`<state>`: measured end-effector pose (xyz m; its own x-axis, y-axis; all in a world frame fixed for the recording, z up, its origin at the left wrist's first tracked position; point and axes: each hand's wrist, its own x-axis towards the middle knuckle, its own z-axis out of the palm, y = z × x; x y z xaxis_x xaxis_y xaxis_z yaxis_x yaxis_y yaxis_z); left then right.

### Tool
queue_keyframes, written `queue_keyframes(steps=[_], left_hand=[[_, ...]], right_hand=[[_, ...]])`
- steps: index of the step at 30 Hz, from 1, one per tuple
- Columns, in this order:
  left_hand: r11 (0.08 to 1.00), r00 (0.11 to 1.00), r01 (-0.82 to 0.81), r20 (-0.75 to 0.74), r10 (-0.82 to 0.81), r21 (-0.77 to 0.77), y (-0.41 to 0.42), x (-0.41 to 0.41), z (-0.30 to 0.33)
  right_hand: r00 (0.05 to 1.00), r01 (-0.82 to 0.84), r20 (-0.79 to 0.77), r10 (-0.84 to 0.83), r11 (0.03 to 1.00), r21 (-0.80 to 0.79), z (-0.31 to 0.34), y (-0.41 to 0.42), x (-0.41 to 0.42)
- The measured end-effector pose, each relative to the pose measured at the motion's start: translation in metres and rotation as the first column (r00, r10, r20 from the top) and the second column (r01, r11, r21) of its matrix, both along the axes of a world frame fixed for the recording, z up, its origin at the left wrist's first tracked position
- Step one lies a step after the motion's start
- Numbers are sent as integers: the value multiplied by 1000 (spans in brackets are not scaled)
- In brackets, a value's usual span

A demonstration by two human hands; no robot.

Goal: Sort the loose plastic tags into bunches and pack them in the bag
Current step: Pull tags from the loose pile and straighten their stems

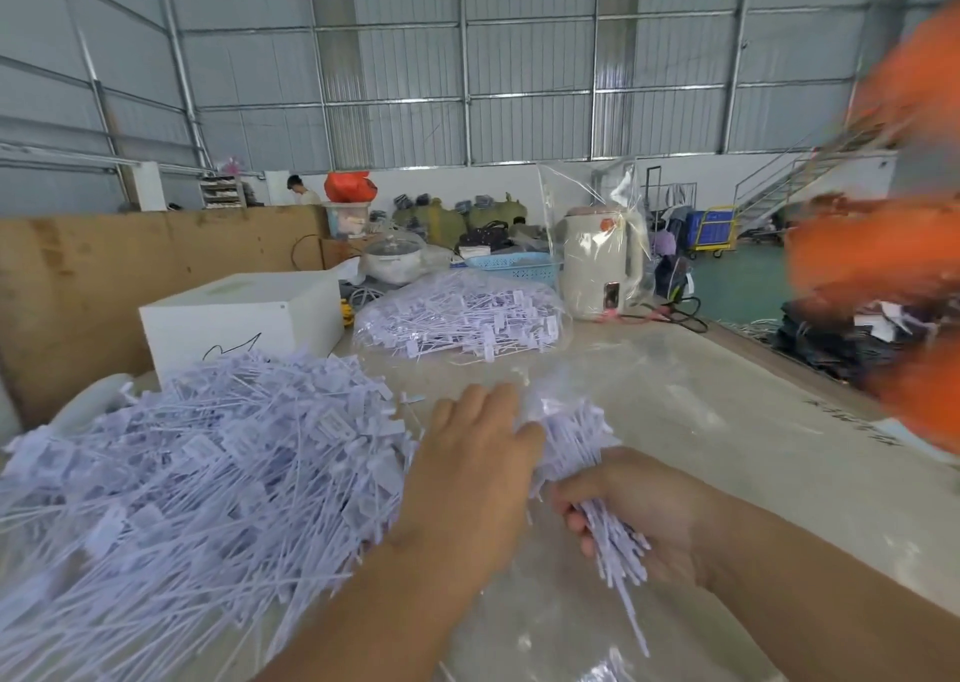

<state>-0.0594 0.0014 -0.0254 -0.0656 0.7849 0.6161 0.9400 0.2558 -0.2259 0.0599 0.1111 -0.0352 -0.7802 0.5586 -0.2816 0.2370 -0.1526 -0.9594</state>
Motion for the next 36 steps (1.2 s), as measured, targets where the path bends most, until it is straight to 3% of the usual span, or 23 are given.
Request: queue_keyframes(steps=[4, 12, 16, 19, 21, 25, 28, 32, 36], left_hand=[[931, 922, -349, 136, 361, -108, 1, -20, -8], [884, 866, -465, 184, 464, -39, 0, -39, -3], [926, 913, -368, 218, 344, 79, -1, -38, 6], [965, 981, -172, 126, 149, 199, 0, -30, 5], [931, 994, -91, 85, 65, 355, 2, -26, 3], [874, 997, 14, 58, -48, 486, 2, -24, 3], [916, 1000, 18, -1, -19, 402, 3, -29, 1], [952, 974, -221, 101, 204, 212, 4, -43, -3], [936, 936, -324, 193, 296, 138, 4, -52, -4]], right_hand=[[998, -59, 30, 59, 998, 4, -4, 2, 3], [999, -35, 13, 34, 997, 67, -4, 3, -10], [999, -49, 10, 48, 992, 117, -7, 1, -12], [994, -110, 21, 108, 986, 127, -9, -2, -14], [983, -184, 46, 179, 973, 141, -7, -6, -15], [977, -201, 160, 138, 840, 504, -6, -1, -22], [961, -238, 269, 70, 704, 669, -6, -2, -28], [950, -264, 307, 47, 647, 715, -5, -5, -30], [954, -266, 298, 36, 558, 786, -9, -12, -30]])
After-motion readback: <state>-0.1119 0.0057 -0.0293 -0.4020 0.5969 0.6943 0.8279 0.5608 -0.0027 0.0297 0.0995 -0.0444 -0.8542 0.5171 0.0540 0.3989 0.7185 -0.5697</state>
